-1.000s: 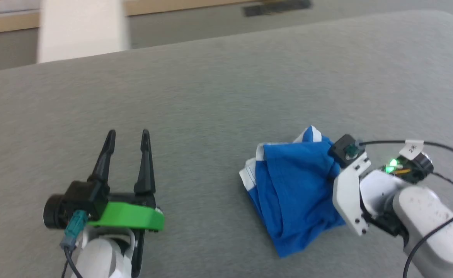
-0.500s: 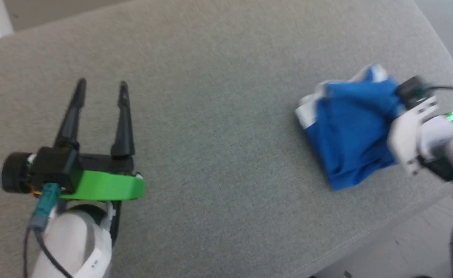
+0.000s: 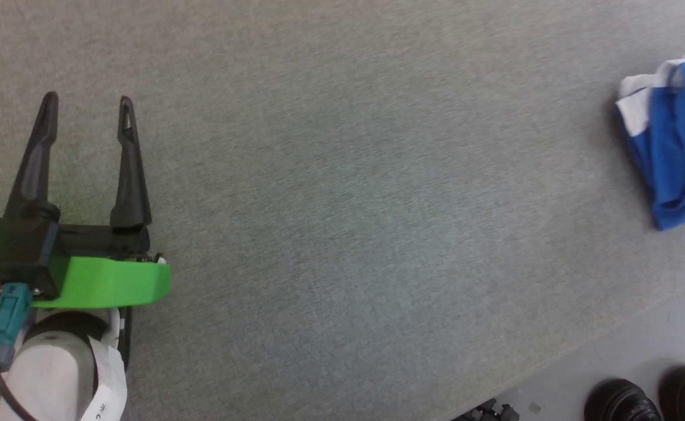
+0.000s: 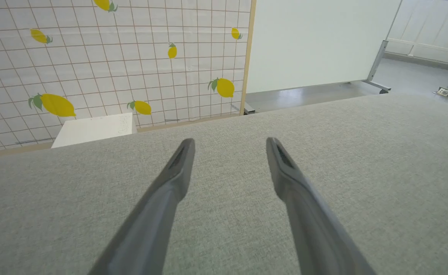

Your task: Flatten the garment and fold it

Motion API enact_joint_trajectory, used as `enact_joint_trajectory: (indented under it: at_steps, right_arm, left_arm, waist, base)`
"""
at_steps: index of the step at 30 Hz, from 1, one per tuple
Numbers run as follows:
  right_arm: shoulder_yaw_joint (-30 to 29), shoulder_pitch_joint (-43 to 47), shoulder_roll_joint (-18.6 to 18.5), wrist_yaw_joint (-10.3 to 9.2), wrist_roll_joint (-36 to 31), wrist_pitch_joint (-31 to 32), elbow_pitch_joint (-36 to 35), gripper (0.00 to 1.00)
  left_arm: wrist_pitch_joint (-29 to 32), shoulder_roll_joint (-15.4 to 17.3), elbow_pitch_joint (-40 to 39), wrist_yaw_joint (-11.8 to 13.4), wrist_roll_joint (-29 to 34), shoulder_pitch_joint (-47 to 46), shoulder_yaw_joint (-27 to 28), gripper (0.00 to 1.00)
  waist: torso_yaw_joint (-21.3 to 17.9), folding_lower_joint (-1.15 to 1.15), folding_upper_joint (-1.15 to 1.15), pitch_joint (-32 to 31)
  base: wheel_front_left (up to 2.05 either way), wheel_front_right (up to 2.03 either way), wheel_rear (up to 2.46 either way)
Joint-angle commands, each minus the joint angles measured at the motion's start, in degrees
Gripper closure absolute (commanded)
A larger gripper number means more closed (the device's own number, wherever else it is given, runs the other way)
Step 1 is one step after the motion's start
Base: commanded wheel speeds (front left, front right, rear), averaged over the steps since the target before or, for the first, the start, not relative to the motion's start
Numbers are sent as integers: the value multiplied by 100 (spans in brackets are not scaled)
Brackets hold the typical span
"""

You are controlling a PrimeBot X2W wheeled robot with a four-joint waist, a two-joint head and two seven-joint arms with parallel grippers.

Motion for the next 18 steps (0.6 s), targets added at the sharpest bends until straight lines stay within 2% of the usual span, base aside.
enact_joint_trajectory:
  at_steps: [1, 3, 4, 5, 13, 18]
  right_arm:
    - [-124, -162, 11, -11, -73, -140, 162, 100]
    - [-333, -295, 29, -11, -147, -294, 438, 100]
    - [-443, -363, 49, -11, -196, -359, 594, 15]
    - [-511, -412, 63, -11, -251, -411, 704, 0]
    - [-1000, -814, 58, -11, -646, -789, 1416, 0]
    - [-1278, -1125, 117, -11, -581, -1447, 1248, 0]
  left_arm:
    - [54, 68, -88, 48, 93, 52, 32, 0]
    - [109, 97, -171, 57, 105, 80, 48, 0]
    - [137, 116, -204, 57, 103, 103, 63, 0]
    - [152, 129, -224, 56, 99, 117, 71, 0]
    - [-2, 134, -133, 89, -38, 240, 168, 0]
    - [-381, -22, 175, 133, -242, 363, 187, 0]
  waist:
    - [165, -1, 0, 240]
    - [169, -1, 0, 272]
    - [171, -1, 0, 284]
    - [171, -1, 0, 288]
    - [189, -1, 0, -41]
    - [314, -1, 0, -592]
  base:
    - [0, 0, 0]
    - [0, 0, 0]
    - [0, 0, 0]
    - [0, 0, 0]
    - [0, 0, 0]
    - [0, 0, 0]
